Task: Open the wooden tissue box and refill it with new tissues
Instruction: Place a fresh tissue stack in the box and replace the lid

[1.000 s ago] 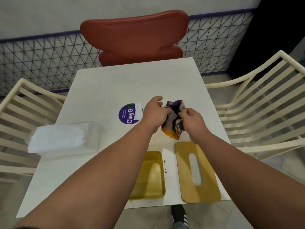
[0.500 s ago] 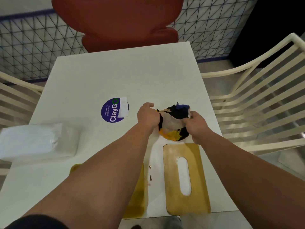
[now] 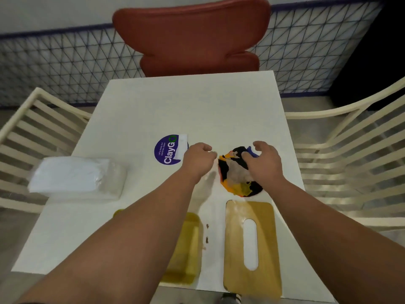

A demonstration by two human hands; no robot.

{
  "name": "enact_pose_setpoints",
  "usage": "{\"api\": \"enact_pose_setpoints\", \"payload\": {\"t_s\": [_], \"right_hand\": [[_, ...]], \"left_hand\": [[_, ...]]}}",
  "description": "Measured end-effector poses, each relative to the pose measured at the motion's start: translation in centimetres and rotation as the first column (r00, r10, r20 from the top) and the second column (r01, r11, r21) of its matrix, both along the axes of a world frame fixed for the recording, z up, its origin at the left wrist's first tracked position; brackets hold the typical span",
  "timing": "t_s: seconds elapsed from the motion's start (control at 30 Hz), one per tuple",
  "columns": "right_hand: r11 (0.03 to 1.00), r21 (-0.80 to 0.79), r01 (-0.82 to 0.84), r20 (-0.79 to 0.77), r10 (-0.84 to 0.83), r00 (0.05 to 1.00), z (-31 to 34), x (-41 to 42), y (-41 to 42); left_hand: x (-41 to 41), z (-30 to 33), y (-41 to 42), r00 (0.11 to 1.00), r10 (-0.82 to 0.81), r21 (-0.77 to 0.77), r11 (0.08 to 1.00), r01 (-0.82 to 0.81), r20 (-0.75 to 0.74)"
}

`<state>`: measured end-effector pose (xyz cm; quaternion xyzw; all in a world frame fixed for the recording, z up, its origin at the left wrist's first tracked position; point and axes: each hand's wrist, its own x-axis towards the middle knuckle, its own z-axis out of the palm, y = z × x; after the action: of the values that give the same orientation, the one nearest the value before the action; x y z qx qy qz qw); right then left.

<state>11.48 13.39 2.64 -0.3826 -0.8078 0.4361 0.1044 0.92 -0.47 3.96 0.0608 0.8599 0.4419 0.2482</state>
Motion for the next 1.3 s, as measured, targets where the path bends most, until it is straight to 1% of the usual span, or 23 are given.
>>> {"api": "enact_pose_setpoints", "payload": {"t_s": [0.1, 0.17, 0.27, 0.37, 0.57, 0.77, 0.83, 0.9, 0.97, 1.07, 1.17, 1.3], "right_hand": [[0.995, -0.023, -0.100, -0.083, 0.097, 0.992, 2.6, -2.5, -2.9], [0.988, -0.067, -0.137, -0.122, 0.128, 0.984, 4.0, -3.8, -5.0], [0.967, -0.115, -0.225, -0.173, 0.204, 0.964, 5.3, -6.2, -9.1], [0.943, -0.143, -0.301, -0.200, 0.270, 0.942, 6.1, -8.3, -13.1], [0.913, -0.184, -0.363, -0.143, 0.341, 0.929, 6.1, -12.1, -20.6], [0.923, -0.232, -0.308, -0.064, 0.302, 0.951, 3.7, -15.8, -26.8], [0.930, -0.253, -0.265, -0.022, 0.269, 0.963, 2.6, -16.9, -28.2], [0.941, -0.228, -0.251, 0.055, 0.270, 0.961, 1.6, -17.7, -29.3], [0.953, -0.202, -0.228, 0.127, 0.256, 0.958, 0.8, -18.2, -30.3], [0.965, -0.182, -0.186, 0.194, 0.221, 0.956, -0.3, -18.6, -31.3], [0.976, -0.148, -0.162, 0.229, 0.194, 0.954, -1.0, -18.8, -31.8], [0.989, -0.115, -0.096, 0.229, 0.120, 0.966, -1.2, -19.0, -32.3]], "left_hand": [[-0.8, 2.8, -3.7, 0.997, 0.075, 0.096, 0.993, -0.074, -0.007], [-1.5, 4.4, -6.5, 0.992, 0.122, 0.140, 0.983, -0.118, -0.018], [-2.6, 6.7, -11.6, 0.973, 0.217, 0.135, 0.969, -0.205, -0.083], [-3.6, 7.6, -16.3, 0.950, 0.291, 0.129, 0.953, -0.276, -0.115], [-7.7, 7.5, -25.9, 0.912, 0.374, 0.114, 0.926, -0.359, -0.166], [-13.2, 6.2, -35.6, 0.829, 0.468, -0.014, 0.868, -0.496, -0.306], [-15.1, 5.1, -38.6, 0.796, 0.519, -0.026, 0.833, -0.553, -0.311], [-16.9, 3.7, -41.2, 0.778, 0.555, -0.038, 0.807, -0.590, -0.296], [-18.4, 2.2, -43.1, 0.770, 0.591, -0.037, 0.787, -0.615, -0.242], [-19.9, 0.3, -44.5, 0.781, 0.602, -0.041, 0.787, -0.615, -0.166], [-21.3, -1.6, -45.2, 0.798, 0.597, -0.030, 0.799, -0.601, -0.084], [-22.7, -3.7, -46.1, 0.804, 0.593, -0.017, 0.805, -0.593, 0.037]]}}
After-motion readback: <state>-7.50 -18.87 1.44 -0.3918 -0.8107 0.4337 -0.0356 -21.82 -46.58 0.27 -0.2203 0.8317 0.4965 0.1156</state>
